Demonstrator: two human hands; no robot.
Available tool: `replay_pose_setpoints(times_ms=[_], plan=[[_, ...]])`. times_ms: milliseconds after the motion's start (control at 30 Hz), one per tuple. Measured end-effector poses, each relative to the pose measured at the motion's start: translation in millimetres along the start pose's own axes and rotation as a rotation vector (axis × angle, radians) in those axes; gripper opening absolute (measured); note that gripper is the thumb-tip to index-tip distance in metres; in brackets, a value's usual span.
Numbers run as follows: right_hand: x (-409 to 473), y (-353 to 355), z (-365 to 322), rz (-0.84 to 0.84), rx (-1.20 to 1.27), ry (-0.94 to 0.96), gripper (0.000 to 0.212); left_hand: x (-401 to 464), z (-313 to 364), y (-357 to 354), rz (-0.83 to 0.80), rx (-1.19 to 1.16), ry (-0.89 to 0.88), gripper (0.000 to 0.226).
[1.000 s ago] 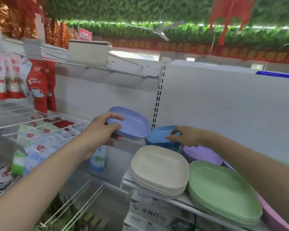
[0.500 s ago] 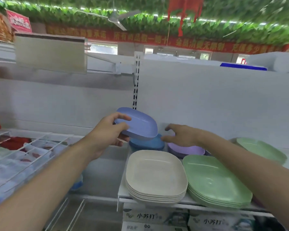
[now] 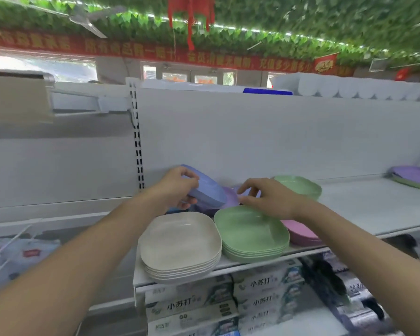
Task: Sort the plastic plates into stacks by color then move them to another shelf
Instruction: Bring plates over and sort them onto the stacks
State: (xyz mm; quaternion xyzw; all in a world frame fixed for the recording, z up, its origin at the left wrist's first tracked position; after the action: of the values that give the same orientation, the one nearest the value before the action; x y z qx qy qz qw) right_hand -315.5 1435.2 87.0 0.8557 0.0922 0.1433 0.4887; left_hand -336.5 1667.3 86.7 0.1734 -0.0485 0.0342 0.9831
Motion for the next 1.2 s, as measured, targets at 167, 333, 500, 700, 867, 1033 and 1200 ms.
replay_pose_setpoints(times_ms=[167, 333, 500, 700, 867, 1033, 1200], plan=[[-9.2, 12.0, 9.9, 0.032, 0.05, 0.042, 0.012, 18.9, 2.0, -18.7, -0.004, 0.028, 0.012, 0.026], [-5.1, 22.0, 13.3, 0.037, 0.114, 0.143, 0.013, 38.9, 0.0, -35.1, -0.017, 0.106, 0.095, 0.051], [8.5, 32.8, 20.9, 0.015, 0.113, 0.209, 0.017, 40.3, 0.6, -26.4, 0.003, 0.589, 0.134, 0.03], [19.9, 30.8, 28.3, -0.01, 0.131, 0.228, 0.015, 46.6, 0.1, -33.5, -0.072, 0.822, 0.139, 0.032], [16.5, 35.5, 34.7, -0.015, 0.156, 0.219, 0.013, 49.2, -8.1, -43.0, -0.135, 0.815, 0.03, 0.031], [8.0, 34.5, 42.8, 0.011, 0.145, 0.203, 0.012, 45.0, -9.6, -50.4, -0.193, 0.775, -0.033, 0.016], [-3.5, 39.8, 51.4, 0.038, 0.156, 0.176, 0.01, 50.9, 1.4, -47.6, -0.019, 0.758, -0.149, 0.012]])
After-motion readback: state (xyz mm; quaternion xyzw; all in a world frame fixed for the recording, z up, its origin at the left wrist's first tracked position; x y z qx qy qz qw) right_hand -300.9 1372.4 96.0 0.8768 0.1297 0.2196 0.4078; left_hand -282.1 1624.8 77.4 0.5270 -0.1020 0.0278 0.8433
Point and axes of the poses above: each hand's wrist, its own x-axis towards the middle knuckle, its own y-axis out of the back of the hand, z = x × y, the point moved 6 cm from there along x, towards the middle knuckle, and after that the axes turned 6 degrees about -y, right-handed, at the moved point
